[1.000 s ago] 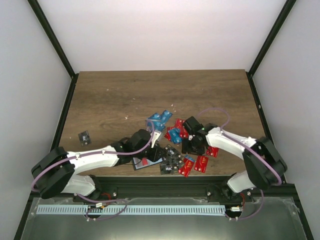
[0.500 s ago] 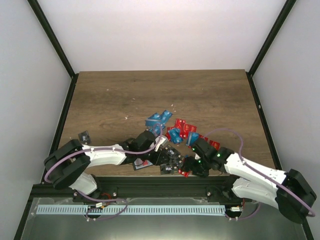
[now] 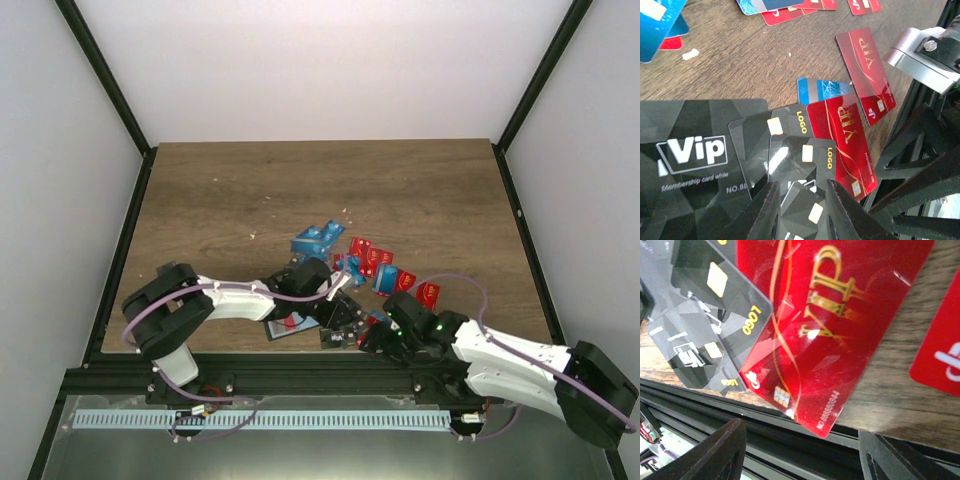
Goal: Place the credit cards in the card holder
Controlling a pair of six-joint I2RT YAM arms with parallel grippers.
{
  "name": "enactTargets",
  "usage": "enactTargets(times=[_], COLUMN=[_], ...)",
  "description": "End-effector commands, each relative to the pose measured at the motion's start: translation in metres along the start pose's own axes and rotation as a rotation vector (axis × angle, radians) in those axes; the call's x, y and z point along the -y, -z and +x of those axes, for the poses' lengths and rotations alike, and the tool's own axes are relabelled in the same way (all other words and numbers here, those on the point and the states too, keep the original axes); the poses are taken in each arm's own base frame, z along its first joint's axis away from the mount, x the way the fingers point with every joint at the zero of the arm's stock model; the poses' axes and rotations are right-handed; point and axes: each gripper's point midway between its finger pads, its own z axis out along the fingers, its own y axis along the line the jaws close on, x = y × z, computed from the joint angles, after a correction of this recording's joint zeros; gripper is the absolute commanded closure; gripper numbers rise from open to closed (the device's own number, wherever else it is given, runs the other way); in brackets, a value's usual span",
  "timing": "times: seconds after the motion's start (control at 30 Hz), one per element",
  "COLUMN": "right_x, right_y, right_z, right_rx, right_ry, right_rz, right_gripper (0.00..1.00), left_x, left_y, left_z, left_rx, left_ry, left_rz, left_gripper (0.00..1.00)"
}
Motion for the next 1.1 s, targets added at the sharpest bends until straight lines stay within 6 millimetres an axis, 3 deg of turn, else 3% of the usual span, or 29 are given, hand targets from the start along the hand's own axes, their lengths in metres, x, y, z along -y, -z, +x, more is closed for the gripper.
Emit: enactTargets(times=[0.0, 0.27, 0.43, 0.73, 1.07], right_x=[-0.003, 0.004, 0.008, 0.011, 0.005], right_y=[-0.006, -0.013, -0.015, -0.003, 0.013], right_z=[-0.005, -0.014, -0.016, -0.019, -0.024], right_rx=[0.032, 0.088, 0.109, 0.154, 0.199], right_ry=[-0.039, -0.079, -0.098, -0.117, -0.12], right_rz=[-0.036, -0.071, -0.086, -0.076, -0.062], right_gripper=[0.37, 0.44, 0.55, 0.8, 0.99], left_x=[-0.001, -0.001, 0.004, 0.005, 0.012], left_y=[-0.015, -0.036, -0.041, -0.043, -0.036], left_z=[0.006, 0.034, 0.044, 0.04, 0.024], left_rx=[-0.051, -0.152, -0.178, -0.16, -0.115], left_ry=[-0.018, -0.024, -0.025, -0.02, -0.025], left_rz=[-0.004, -0.008, 0.005, -0.004, 0.0], left_gripper=[0.72, 0.72, 0.72, 0.72, 0.72])
